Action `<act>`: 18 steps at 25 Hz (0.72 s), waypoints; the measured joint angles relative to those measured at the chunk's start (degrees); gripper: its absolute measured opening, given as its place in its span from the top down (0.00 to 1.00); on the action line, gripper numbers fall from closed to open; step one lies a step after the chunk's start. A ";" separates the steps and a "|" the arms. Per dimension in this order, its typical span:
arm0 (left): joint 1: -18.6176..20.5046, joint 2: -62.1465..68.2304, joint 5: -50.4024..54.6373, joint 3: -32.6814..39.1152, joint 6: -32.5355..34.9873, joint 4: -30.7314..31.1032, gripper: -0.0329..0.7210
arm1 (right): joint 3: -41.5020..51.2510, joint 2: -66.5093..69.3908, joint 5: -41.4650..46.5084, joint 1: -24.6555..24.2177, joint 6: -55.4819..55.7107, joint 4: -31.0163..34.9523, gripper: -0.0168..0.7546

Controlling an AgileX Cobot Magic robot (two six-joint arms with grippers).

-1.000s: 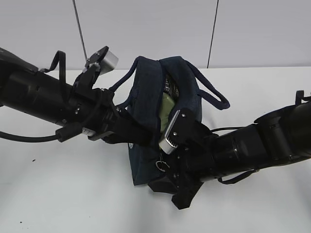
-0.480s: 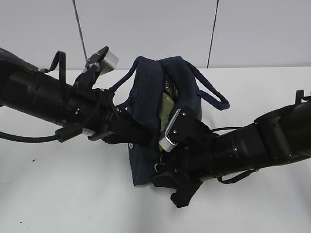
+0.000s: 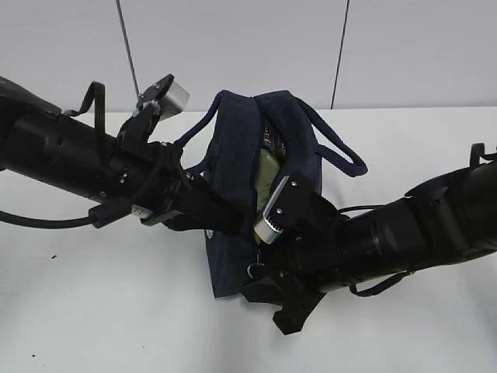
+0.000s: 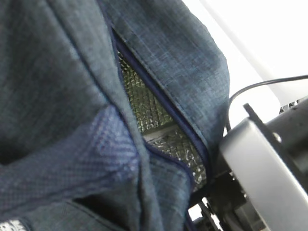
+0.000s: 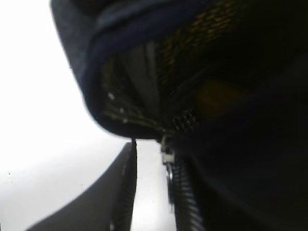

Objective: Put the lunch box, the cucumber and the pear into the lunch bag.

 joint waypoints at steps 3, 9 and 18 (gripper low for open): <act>0.00 0.00 0.13 0.00 0.00 0.00 0.91 | 0.00 0.00 0.00 0.00 0.45 -1.40 0.76; 0.00 0.00 0.26 0.00 0.00 0.00 0.91 | -0.13 0.00 -0.46 0.00 1.37 -2.30 0.84; 0.00 0.00 0.37 0.00 0.00 0.00 0.91 | -0.13 -3.24 -2.25 0.00 5.94 -7.85 0.84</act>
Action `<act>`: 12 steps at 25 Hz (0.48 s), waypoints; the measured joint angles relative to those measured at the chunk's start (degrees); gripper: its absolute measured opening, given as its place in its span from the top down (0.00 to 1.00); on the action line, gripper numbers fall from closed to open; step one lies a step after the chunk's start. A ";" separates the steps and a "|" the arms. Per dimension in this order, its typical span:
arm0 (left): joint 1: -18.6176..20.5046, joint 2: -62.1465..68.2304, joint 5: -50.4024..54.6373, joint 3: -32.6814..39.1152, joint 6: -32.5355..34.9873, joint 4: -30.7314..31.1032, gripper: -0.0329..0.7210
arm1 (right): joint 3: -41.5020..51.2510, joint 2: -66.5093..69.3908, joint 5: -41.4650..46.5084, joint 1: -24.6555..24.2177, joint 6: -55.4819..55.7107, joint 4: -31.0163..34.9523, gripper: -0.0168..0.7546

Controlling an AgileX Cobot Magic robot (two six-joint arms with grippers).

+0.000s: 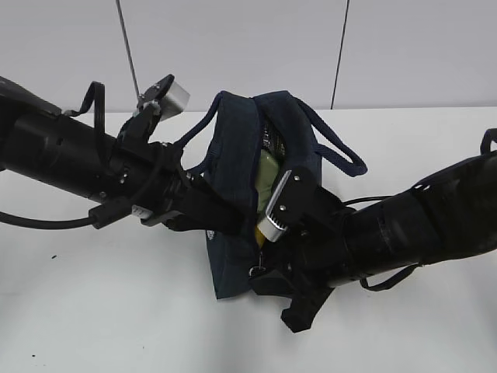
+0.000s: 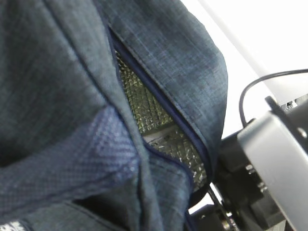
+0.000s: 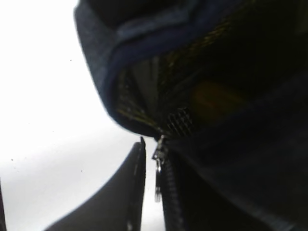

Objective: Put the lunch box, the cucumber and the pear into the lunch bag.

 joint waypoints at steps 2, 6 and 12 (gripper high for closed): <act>0.00 0.00 0.01 0.00 0.00 0.00 0.91 | 0.00 -0.13 0.00 0.00 1.18 -1.00 0.84; 0.00 0.00 0.06 0.00 0.00 0.00 0.91 | 0.00 -0.16 0.00 0.00 3.25 -2.84 0.84; 0.00 0.00 0.16 0.00 0.00 0.00 0.91 | 0.00 -0.16 0.00 0.00 3.76 -3.46 0.97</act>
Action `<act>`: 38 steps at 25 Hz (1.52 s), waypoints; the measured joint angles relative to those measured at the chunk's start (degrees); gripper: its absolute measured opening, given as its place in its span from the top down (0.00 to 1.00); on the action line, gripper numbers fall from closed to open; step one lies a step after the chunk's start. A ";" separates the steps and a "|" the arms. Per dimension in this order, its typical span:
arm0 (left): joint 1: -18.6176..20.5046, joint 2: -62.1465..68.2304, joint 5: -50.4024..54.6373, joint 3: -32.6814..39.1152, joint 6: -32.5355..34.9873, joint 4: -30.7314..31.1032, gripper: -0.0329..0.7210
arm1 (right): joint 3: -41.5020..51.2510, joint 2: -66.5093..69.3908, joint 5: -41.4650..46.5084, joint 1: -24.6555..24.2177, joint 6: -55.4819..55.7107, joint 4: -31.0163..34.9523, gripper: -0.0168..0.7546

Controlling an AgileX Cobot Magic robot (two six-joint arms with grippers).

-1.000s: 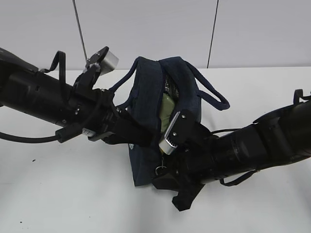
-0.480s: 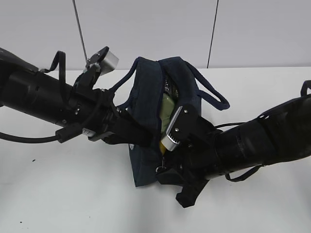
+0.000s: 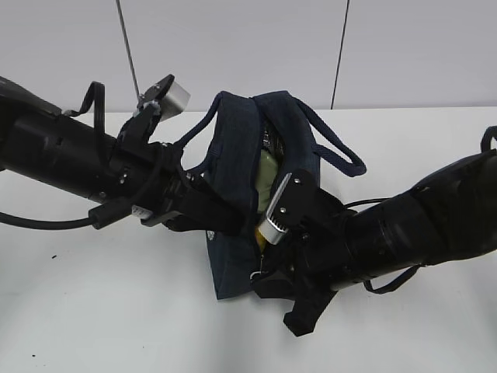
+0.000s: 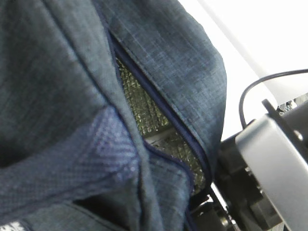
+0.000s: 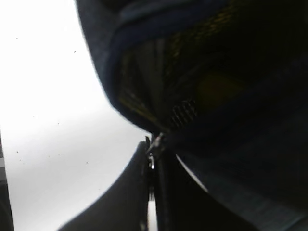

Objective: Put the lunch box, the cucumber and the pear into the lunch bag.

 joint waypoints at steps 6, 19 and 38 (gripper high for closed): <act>0.00 0.00 0.00 0.00 0.00 0.00 0.91 | 0.00 -0.79 0.00 0.00 2.34 -1.71 0.97; 0.00 0.00 0.29 0.00 0.00 -0.39 0.91 | 0.00 -11.50 1.24 0.00 18.41 -15.56 0.97; 0.00 0.00 5.50 0.00 0.00 1.15 0.53 | -0.01 -16.25 -0.86 0.00 20.21 -14.11 0.97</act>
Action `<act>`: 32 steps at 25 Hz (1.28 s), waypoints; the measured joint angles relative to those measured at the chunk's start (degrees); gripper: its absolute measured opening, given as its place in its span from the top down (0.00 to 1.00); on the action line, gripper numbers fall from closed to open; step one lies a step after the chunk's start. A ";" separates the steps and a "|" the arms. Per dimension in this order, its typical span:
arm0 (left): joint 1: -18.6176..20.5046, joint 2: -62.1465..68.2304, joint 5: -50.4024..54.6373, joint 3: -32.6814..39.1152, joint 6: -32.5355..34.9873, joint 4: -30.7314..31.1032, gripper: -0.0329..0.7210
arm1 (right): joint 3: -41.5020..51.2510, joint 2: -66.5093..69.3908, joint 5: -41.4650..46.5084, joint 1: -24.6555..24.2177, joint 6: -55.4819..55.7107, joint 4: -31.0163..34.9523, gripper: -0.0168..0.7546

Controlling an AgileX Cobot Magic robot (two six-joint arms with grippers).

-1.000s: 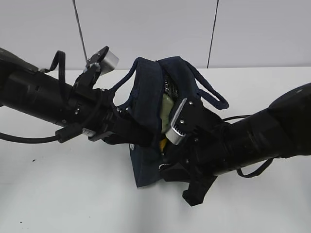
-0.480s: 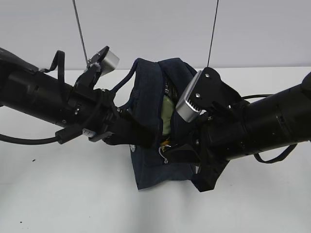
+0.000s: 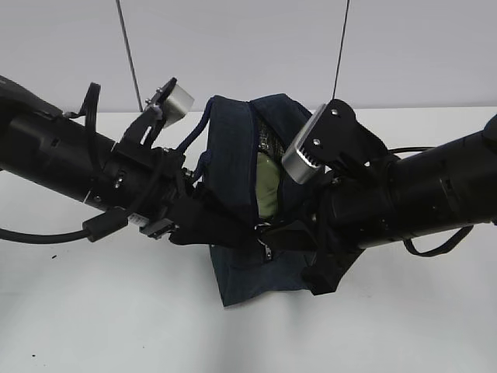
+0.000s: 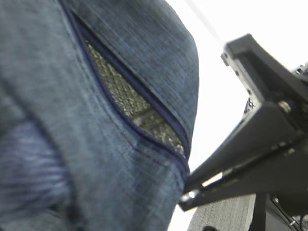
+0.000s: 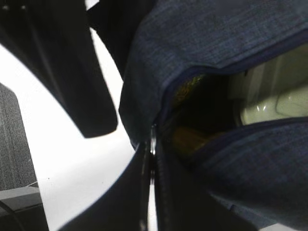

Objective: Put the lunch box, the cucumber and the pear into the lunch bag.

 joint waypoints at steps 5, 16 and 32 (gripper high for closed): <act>-0.18 0.00 0.13 0.00 0.00 0.20 0.49 | 0.00 -0.64 -0.24 0.00 -1.20 1.79 0.97; -0.25 0.00 -0.51 0.00 0.00 0.47 0.53 | 0.00 -5.70 -1.00 0.00 -5.79 6.19 0.97; -0.25 0.00 -3.44 0.00 0.00 -1.31 0.80 | 0.00 -5.79 -2.94 0.00 -22.36 21.52 0.97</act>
